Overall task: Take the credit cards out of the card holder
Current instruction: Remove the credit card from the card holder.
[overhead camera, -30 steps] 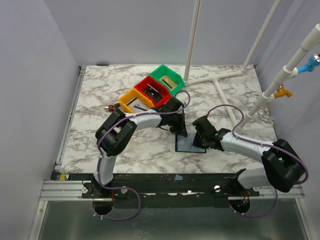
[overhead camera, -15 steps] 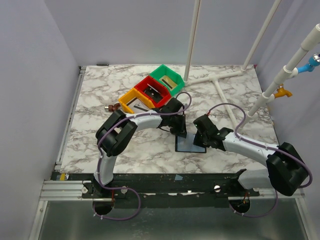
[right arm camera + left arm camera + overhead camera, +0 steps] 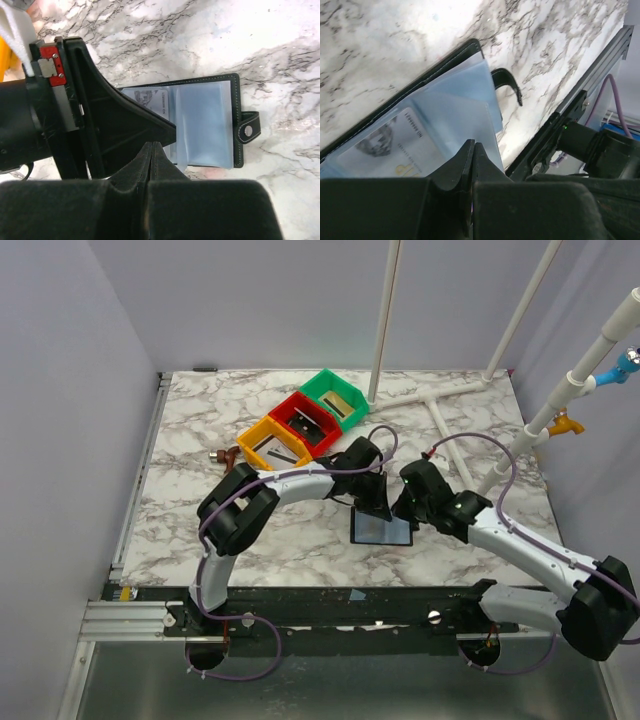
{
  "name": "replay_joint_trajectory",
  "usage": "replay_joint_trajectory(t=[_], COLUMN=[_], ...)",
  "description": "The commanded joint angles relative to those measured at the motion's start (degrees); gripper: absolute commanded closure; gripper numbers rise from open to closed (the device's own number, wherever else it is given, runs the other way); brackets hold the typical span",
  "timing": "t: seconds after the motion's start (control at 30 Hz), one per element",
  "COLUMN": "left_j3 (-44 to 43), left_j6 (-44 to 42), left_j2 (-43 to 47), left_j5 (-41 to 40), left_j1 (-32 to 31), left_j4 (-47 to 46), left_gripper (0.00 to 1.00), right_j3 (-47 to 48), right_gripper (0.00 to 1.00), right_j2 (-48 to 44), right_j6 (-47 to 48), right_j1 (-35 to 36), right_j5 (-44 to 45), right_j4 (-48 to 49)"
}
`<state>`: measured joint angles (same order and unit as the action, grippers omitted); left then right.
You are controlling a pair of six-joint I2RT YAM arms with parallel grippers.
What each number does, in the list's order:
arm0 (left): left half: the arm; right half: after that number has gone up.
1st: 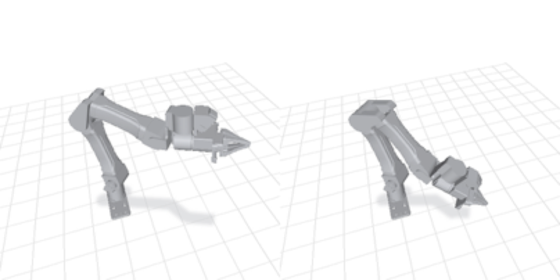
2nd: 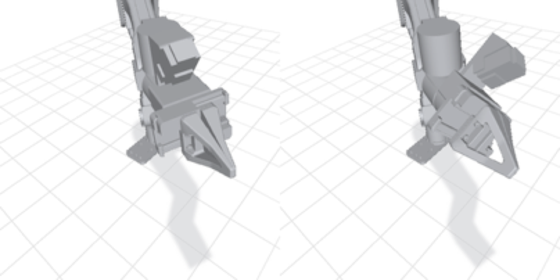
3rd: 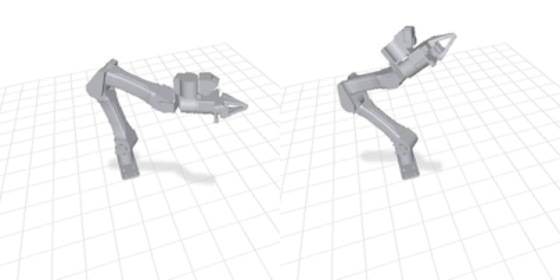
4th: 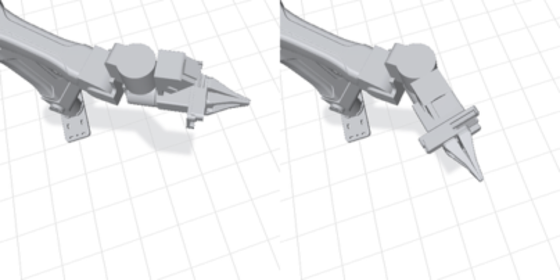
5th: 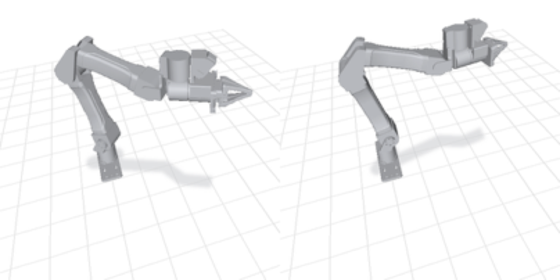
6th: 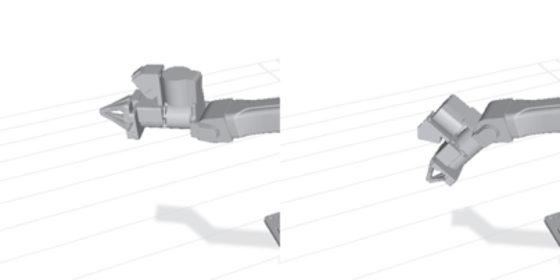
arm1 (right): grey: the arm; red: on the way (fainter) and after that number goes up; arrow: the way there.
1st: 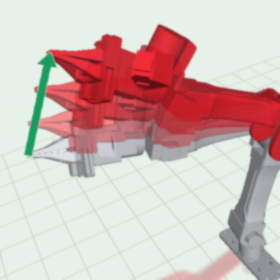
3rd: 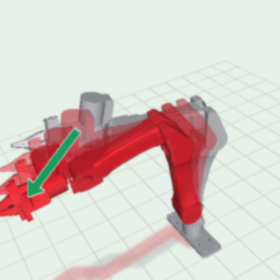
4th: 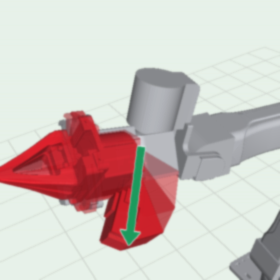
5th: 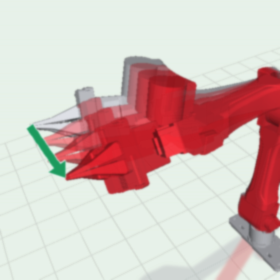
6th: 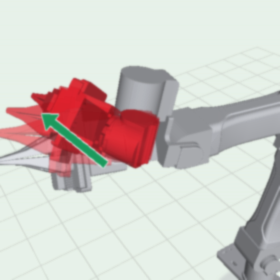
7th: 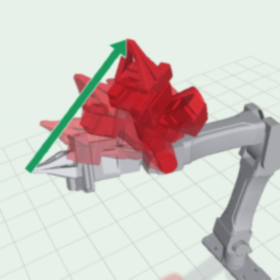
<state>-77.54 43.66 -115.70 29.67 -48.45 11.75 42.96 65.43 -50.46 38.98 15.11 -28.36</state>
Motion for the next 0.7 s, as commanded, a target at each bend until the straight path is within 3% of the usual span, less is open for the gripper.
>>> replay_joint_trajectory(t=[0.0, 0.67], left_j3=[-3.2, -7.7], left_j6=[1.9, 3.8], left_j2=[-2.9, -8.5], left_j5=[1.2, -2.3], left_j1=[-1.2, -2.5], left_j4=[-1.0, 2.0], left_gripper=[1.0, 1.0], right_j3=[1.5, 0.0], right_gripper=[0.99, 0.99], right_j2=[-2.8, -7.5], right_j6=[0.4, -1.0], right_j1=[-0.2, -0.2], right_j5=[3.9, 5.1], right_j4=[-5.7, -9.2])
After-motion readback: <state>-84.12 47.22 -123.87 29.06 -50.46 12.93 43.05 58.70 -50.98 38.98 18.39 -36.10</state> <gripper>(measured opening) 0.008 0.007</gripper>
